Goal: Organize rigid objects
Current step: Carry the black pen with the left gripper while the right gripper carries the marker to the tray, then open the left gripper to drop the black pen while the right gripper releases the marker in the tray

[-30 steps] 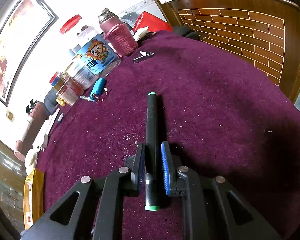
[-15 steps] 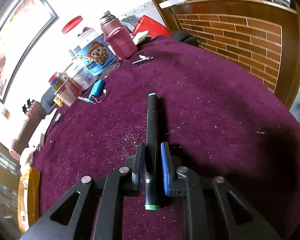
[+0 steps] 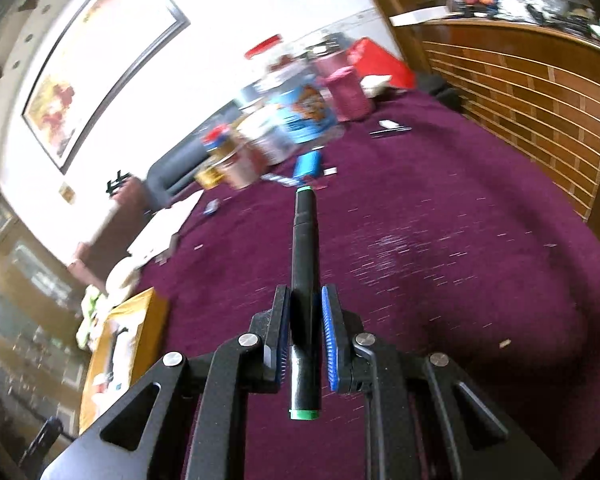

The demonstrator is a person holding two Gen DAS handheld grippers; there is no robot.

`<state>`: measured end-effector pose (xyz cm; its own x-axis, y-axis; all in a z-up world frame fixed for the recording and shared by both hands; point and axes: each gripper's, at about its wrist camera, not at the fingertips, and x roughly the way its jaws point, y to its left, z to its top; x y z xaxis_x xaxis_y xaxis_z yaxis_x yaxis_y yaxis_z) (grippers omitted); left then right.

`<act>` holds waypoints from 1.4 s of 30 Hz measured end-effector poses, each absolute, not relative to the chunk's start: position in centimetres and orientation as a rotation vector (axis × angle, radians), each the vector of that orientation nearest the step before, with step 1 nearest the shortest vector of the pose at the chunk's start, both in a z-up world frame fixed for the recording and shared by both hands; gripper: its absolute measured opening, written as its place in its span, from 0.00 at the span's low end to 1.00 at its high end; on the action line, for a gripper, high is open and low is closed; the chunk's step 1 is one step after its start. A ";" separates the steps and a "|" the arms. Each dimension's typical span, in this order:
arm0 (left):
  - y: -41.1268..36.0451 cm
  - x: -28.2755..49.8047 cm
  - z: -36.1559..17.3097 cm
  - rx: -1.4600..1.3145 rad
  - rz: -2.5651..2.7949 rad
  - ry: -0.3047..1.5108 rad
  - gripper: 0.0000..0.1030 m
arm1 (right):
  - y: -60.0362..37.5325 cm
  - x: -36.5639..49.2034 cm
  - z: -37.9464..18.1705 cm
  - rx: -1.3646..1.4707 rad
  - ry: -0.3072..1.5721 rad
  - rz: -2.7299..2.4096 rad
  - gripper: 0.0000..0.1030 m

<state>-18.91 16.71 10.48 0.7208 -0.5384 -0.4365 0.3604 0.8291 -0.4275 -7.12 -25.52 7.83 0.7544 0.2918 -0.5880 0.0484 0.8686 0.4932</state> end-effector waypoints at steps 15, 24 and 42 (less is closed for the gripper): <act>27.7 -21.2 7.8 -0.430 -0.264 0.603 0.06 | -6.9 -9.1 8.3 0.369 0.809 0.573 0.14; 30.7 -17.5 4.4 -0.482 -0.202 0.741 0.06 | 2.5 -10.1 5.7 0.260 0.923 0.740 0.14; 30.7 -16.3 3.5 -0.359 -0.073 0.803 0.38 | 8.2 -9.7 2.3 0.130 1.028 0.715 0.14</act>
